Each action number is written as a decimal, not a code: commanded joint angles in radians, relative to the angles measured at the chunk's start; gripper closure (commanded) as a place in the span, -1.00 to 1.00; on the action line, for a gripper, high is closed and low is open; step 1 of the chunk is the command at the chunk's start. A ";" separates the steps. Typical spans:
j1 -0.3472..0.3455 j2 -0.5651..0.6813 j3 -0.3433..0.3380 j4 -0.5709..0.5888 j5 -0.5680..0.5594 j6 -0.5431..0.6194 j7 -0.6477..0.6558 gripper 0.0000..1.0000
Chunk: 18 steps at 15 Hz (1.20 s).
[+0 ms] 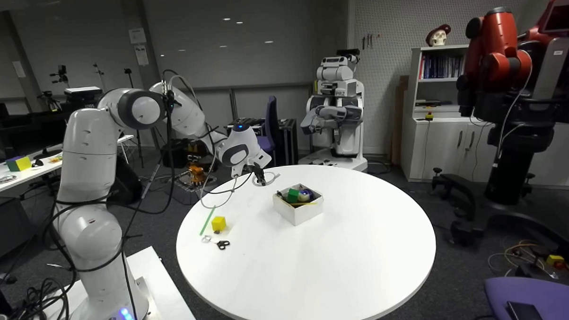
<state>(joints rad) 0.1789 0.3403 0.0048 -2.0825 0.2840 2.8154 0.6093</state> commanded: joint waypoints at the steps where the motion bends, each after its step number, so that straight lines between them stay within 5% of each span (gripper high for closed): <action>1: -0.022 0.057 -0.049 0.073 -0.021 -0.025 0.032 0.97; 10: -0.061 0.175 -0.150 0.217 -0.023 -0.086 0.117 0.97; 12: -0.054 0.196 -0.158 0.238 -0.030 -0.098 0.145 0.32; 18: -0.029 0.202 -0.146 0.224 -0.046 -0.094 0.178 -0.55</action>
<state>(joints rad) 0.1402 0.5554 -0.1455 -1.8586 0.2649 2.7445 0.7557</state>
